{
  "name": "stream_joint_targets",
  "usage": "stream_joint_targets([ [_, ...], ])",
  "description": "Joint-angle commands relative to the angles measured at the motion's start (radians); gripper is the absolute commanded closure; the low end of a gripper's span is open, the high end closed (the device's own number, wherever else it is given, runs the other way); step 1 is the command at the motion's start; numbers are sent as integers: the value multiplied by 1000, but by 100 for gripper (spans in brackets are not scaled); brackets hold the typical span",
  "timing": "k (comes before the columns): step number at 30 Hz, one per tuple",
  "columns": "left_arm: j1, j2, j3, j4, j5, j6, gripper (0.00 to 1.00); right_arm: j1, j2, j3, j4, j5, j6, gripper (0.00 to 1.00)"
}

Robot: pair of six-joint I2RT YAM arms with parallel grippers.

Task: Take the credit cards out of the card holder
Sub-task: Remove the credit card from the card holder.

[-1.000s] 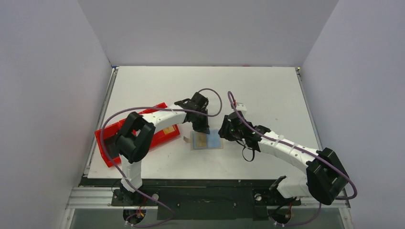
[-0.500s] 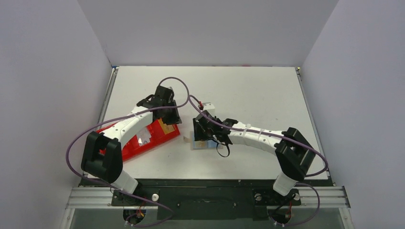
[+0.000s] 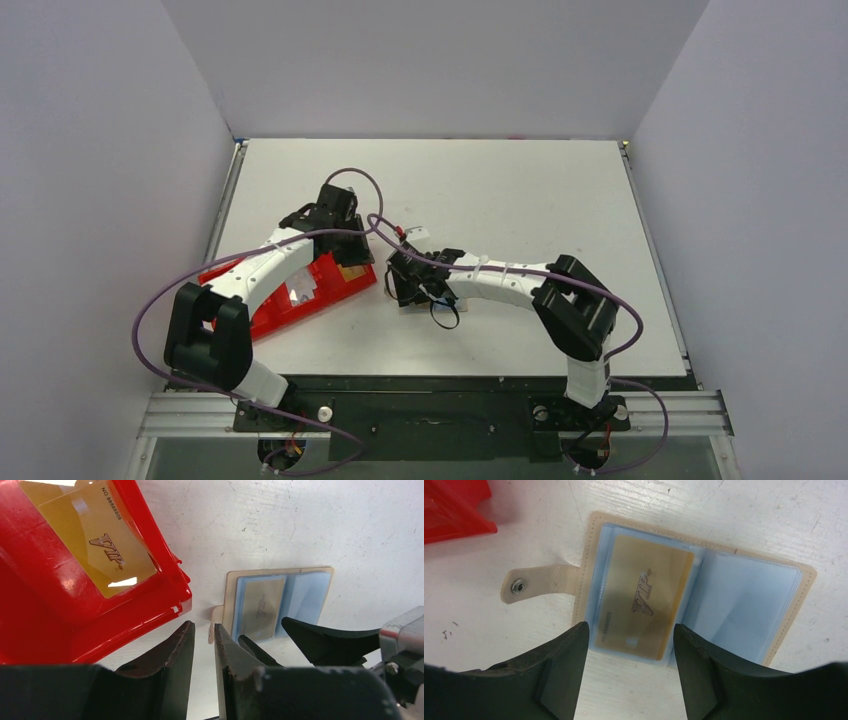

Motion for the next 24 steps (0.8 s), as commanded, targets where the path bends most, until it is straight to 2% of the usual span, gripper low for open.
stream_joint_targets([
  [1, 2, -35, 6, 17, 17, 22, 81, 7, 35, 51, -34, 48, -9, 41],
  [12, 2, -30, 4, 21, 27, 23, 81, 9, 77, 46, -34, 48, 3, 43],
  [14, 2, -27, 5, 21, 31, 23, 80, 7, 75, 36, -26, 46, 7, 47],
  [21, -3, -14, 0, 30, 52, 23, 81, -17, 38, -12, 19, -2, 16, 75],
  [24, -17, -6, -1, 35, 57, 24, 81, -36, 16, -44, 63, -44, 25, 83],
])
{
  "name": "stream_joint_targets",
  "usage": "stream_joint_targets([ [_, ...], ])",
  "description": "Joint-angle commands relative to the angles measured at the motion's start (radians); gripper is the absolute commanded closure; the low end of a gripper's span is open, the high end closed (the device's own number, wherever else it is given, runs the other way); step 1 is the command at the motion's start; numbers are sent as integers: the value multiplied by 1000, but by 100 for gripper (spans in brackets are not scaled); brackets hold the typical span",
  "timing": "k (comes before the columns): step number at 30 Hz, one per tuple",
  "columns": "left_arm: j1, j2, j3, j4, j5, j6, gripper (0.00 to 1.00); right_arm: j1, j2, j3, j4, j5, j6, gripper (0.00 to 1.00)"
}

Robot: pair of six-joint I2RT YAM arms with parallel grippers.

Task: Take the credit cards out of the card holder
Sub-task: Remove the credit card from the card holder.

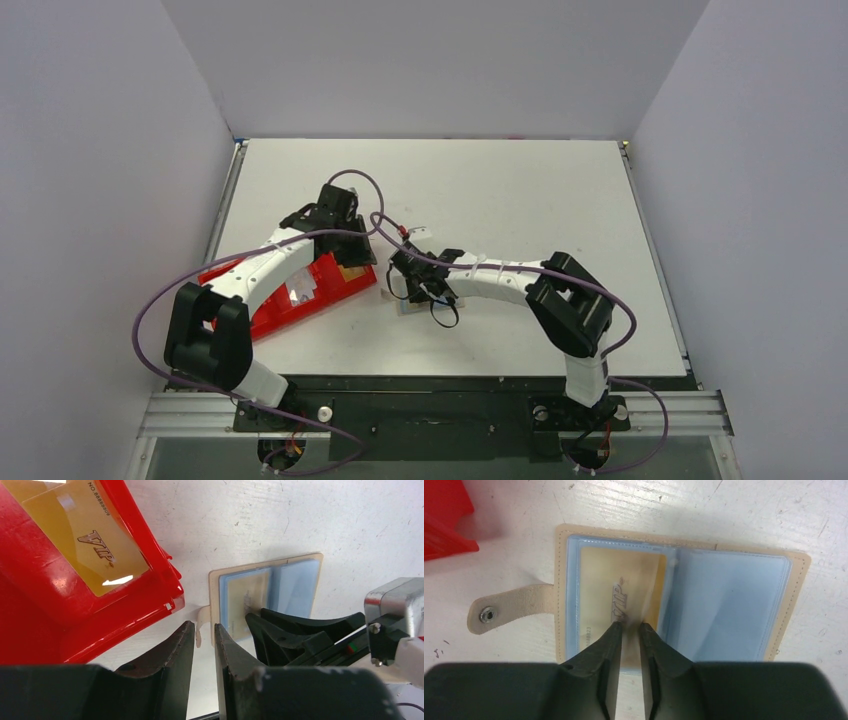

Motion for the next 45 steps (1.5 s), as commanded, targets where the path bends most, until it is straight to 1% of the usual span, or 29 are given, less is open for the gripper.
stream_joint_targets([
  [1, -21, -1, 1, 36, 29, 22, 81, -32, -35, -64, 52, -76, 9, 86],
  [7, -84, 36, 4, 51, 29, 5, 82, -82, -58, -134, 126, -160, 31, 100],
  [11, -125, 71, 7, 63, 22, -7, 86, -115, -75, -193, 175, -197, 50, 100],
  [19, -185, 142, 9, 84, 8, -32, 90, -192, -106, -322, 350, -360, 105, 100],
  [25, -189, 159, -1, 88, -1, -37, 93, -242, -130, -412, 501, -485, 162, 100],
  [33, -188, 169, -9, 88, -15, -42, 96, -304, -151, -490, 670, -606, 244, 100],
  [40, -188, 181, -18, 96, -13, -49, 99, -343, -167, -551, 811, -681, 321, 100],
  [45, -192, 194, -14, 103, -7, -48, 100, -359, -180, -574, 859, -707, 355, 100],
])
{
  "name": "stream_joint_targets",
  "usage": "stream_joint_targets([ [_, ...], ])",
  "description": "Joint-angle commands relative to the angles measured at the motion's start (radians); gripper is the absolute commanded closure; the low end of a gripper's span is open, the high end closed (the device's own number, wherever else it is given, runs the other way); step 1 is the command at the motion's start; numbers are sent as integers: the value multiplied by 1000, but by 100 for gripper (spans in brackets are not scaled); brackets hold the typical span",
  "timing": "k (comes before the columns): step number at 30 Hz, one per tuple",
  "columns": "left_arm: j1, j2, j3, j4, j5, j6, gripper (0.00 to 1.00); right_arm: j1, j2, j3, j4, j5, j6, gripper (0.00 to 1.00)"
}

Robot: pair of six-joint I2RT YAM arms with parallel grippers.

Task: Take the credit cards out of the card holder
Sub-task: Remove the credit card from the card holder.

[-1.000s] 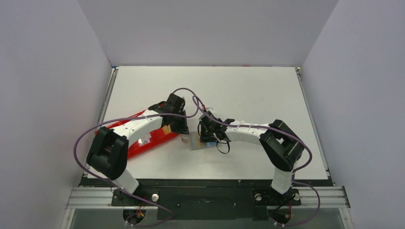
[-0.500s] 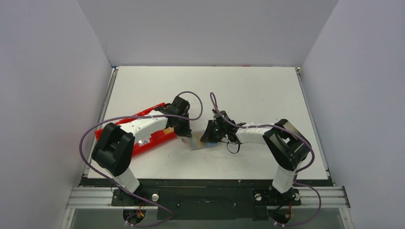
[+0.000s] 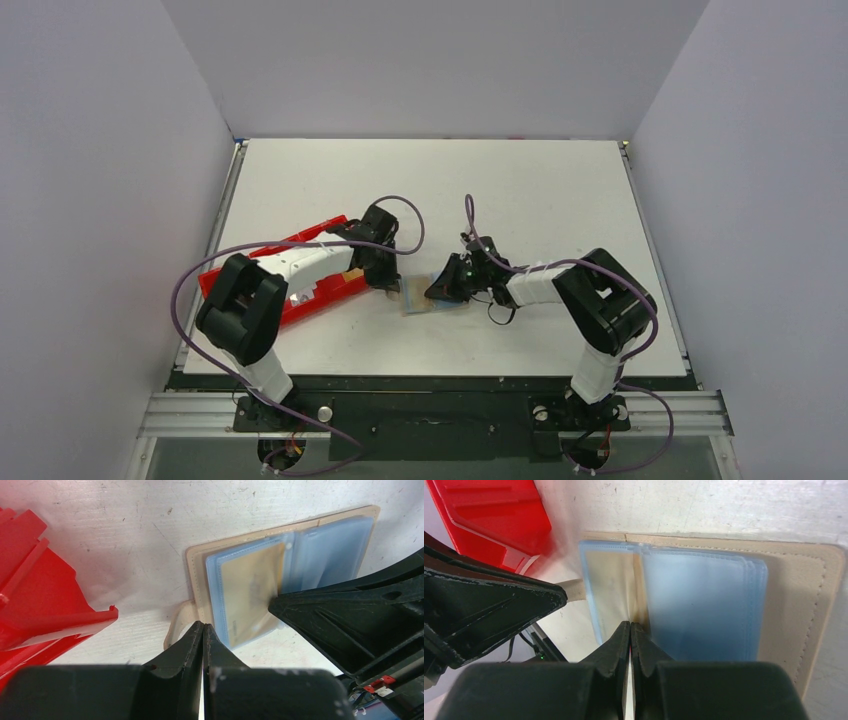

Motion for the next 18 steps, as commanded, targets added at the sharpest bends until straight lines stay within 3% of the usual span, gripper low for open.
stream_joint_targets([
  [1, -7, 11, 3, 42, -3, -9, 100, -16, -39, -26, 87, -29, 38, 100],
  [18, -22, 16, 22, 54, 26, -19, 100, -48, -97, -69, 205, -91, 124, 100],
])
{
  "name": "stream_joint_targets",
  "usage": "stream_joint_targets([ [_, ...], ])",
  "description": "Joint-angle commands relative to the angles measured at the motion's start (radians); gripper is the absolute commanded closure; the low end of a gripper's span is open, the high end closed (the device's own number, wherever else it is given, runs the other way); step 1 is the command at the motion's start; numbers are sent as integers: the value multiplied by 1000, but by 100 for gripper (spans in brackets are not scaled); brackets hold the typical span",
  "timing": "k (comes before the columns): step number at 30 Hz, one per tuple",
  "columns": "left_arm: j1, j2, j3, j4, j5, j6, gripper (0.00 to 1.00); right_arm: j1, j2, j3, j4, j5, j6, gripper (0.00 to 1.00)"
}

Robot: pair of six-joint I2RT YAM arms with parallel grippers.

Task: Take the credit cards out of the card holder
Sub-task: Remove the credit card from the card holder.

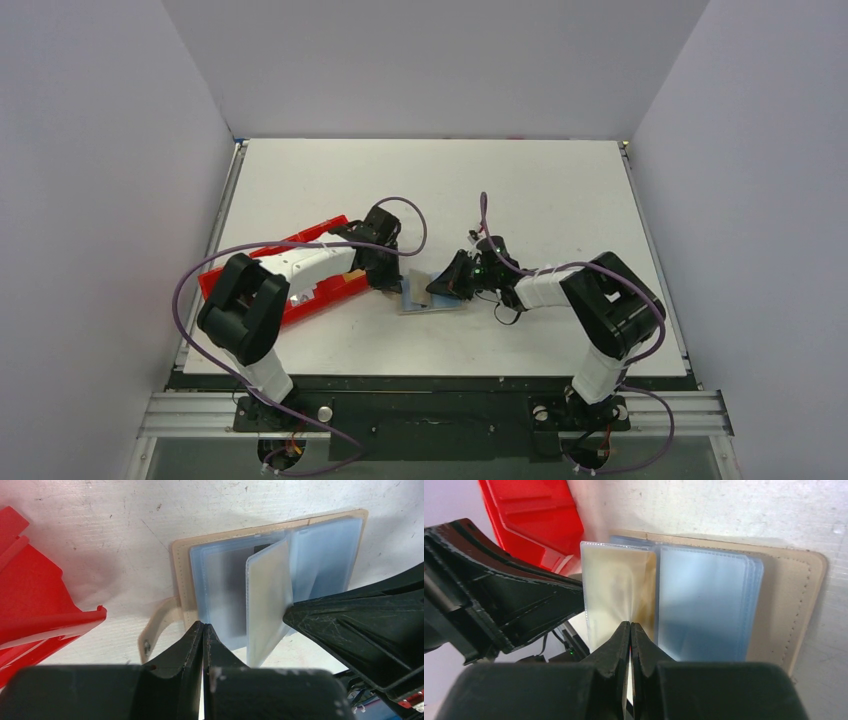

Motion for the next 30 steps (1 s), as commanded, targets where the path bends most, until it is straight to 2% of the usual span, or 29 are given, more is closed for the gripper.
stream_joint_targets([
  [1, -10, 8, 23, 51, 24, -16, 100, -9, -61, -5, 94, -23, 24, 100],
  [16, -30, 51, 45, 129, 112, -55, 100, -6, -58, 3, 50, -12, -2, 99],
  [17, -31, 52, 47, 132, 117, -58, 100, -5, -61, 8, 16, 2, -18, 95],
  [18, -34, 56, 48, 139, 124, -59, 100, -5, -71, 11, 3, 10, -26, 84],
  [20, -39, 60, 50, 149, 132, -65, 100, -1, -90, 20, -42, 31, -58, 71],
  [22, -43, 65, 53, 155, 139, -67, 100, 0, -110, 29, -85, 51, -79, 63],
  [26, -55, 73, 65, 161, 146, -71, 100, 1, -169, 41, -174, 99, -114, 58],
  [30, -72, 82, 91, 164, 154, -73, 100, 1, -255, 61, -336, 212, -166, 58],
])
